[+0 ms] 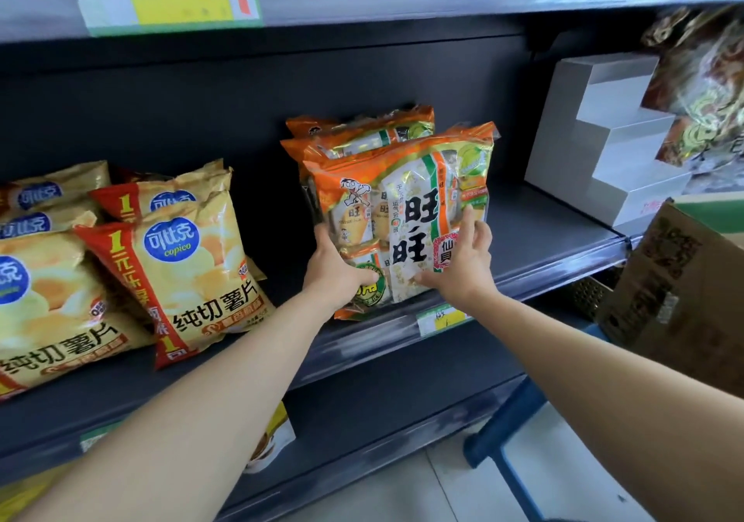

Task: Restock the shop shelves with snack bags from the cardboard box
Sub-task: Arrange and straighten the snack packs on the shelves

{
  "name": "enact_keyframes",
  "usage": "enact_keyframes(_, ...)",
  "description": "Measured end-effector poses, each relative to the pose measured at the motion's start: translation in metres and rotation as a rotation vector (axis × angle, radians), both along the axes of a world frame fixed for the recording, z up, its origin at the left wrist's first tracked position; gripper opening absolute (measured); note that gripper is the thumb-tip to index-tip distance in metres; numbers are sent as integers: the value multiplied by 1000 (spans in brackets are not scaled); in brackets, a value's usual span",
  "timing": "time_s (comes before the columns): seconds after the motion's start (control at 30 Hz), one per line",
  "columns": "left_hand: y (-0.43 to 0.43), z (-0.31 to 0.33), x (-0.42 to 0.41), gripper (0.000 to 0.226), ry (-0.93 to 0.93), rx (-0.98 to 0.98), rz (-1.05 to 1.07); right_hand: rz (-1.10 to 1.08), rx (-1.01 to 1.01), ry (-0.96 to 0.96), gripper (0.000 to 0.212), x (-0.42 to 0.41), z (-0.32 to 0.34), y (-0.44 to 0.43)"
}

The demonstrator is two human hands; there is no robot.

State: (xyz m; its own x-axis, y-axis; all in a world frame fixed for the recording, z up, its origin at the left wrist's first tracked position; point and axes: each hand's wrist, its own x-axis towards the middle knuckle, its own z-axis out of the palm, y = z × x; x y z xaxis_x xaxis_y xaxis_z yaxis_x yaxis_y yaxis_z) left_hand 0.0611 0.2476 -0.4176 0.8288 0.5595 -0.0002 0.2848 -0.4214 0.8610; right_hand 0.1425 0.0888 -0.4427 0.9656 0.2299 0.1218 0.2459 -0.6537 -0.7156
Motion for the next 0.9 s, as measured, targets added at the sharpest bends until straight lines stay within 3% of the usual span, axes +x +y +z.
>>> enact_keyframes(0.3,15,-7,38,90,10,24,88,18,-20,-7,125,46,1,30)
enact_keyframes(0.5,14,-9,36,97,-37,-95,94,-8,-40,-26,123,45,1,25)
enact_keyframes(0.67,4,3,40,75,-117,-91,139,49,82,-7,119,47,9,27)
enact_keyframes(0.9,0,10,34,78,-62,-112,178,42,21,-91,111,34,12,19)
